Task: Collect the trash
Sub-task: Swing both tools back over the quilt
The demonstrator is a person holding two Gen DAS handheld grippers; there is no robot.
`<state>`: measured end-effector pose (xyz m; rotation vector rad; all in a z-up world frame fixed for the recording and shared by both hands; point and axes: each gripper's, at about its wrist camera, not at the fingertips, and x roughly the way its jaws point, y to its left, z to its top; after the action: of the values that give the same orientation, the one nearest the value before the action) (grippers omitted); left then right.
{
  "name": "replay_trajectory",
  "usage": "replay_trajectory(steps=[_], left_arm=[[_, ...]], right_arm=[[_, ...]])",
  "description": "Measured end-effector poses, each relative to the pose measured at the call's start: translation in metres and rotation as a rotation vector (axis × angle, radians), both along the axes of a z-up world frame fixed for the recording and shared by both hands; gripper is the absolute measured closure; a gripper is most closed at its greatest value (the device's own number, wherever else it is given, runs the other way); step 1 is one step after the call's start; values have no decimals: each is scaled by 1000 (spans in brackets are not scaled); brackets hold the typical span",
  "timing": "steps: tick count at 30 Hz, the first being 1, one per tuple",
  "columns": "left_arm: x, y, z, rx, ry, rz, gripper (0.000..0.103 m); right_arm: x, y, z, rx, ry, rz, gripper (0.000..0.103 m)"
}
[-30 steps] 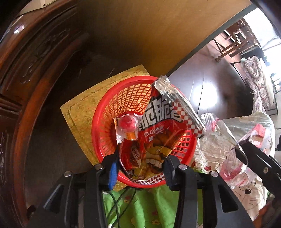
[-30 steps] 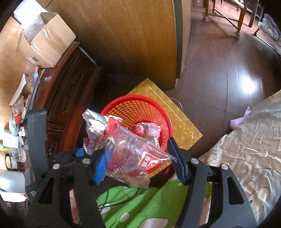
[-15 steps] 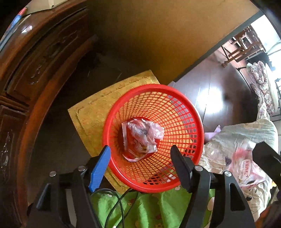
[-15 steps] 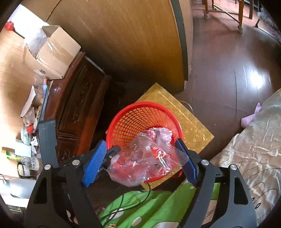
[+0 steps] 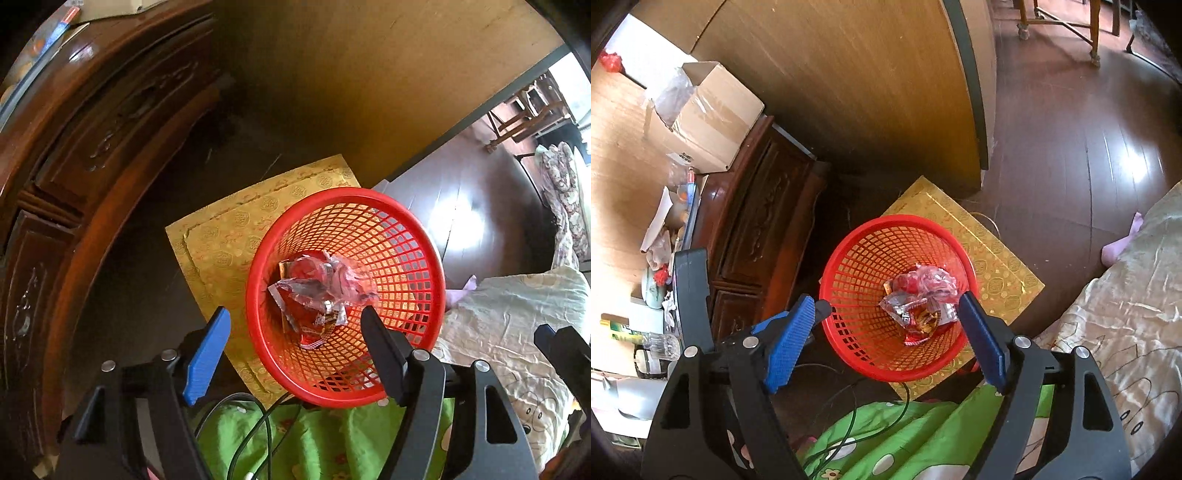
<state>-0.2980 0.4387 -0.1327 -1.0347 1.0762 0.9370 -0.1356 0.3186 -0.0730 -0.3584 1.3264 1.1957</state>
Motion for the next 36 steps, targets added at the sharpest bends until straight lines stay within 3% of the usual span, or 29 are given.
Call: replay_trajectory(steps=[7, 14, 18, 30, 36], left_arm=[[19, -17, 20, 23, -30, -84, 31], [50, -57, 59, 78, -99, -234, 30], [77, -93, 89, 111, -144, -350, 28], [170, -264, 159, 228, -232, -800, 19], [212, -348, 165, 311, -227, -993, 16]], right_arm=[[7, -34, 29, 82, -4, -53, 25], [23, -132, 84, 233, -9, -143, 25], [33, -192, 102, 266, -29, -212, 25], [70, -395, 102, 239, -134, -606, 20], [91, -462, 92, 192, -178, -771, 16]])
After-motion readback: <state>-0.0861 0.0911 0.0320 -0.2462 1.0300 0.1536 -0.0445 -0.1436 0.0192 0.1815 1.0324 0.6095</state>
